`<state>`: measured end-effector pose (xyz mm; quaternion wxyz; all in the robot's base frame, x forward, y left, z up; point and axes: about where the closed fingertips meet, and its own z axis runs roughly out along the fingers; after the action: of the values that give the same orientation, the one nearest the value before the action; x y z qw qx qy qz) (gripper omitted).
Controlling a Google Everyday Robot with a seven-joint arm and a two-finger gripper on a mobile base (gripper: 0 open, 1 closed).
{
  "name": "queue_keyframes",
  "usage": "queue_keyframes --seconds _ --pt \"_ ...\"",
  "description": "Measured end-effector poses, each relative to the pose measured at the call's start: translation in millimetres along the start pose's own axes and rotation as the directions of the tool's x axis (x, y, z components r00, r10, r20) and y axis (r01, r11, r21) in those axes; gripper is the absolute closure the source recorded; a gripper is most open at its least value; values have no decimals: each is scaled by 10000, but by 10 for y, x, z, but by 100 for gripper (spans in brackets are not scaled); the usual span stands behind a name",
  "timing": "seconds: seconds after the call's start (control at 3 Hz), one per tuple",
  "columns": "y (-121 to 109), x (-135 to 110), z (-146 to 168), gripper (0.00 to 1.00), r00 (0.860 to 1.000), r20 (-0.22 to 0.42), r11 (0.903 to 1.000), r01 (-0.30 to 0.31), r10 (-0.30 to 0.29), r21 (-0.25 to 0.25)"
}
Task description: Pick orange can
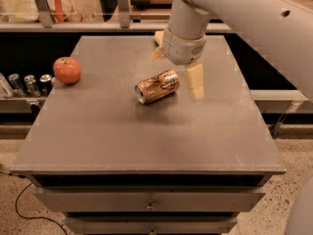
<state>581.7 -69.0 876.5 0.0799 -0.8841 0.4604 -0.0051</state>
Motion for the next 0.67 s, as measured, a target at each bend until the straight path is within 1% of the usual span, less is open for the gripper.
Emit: queue_keyframes --seconds 0.33,0.67 --pt "-25 10 154 0 10000 -62 9994 -39 36 -342" --pt "-22 37 258 16 9998 -160 9983 -102 92 -575"
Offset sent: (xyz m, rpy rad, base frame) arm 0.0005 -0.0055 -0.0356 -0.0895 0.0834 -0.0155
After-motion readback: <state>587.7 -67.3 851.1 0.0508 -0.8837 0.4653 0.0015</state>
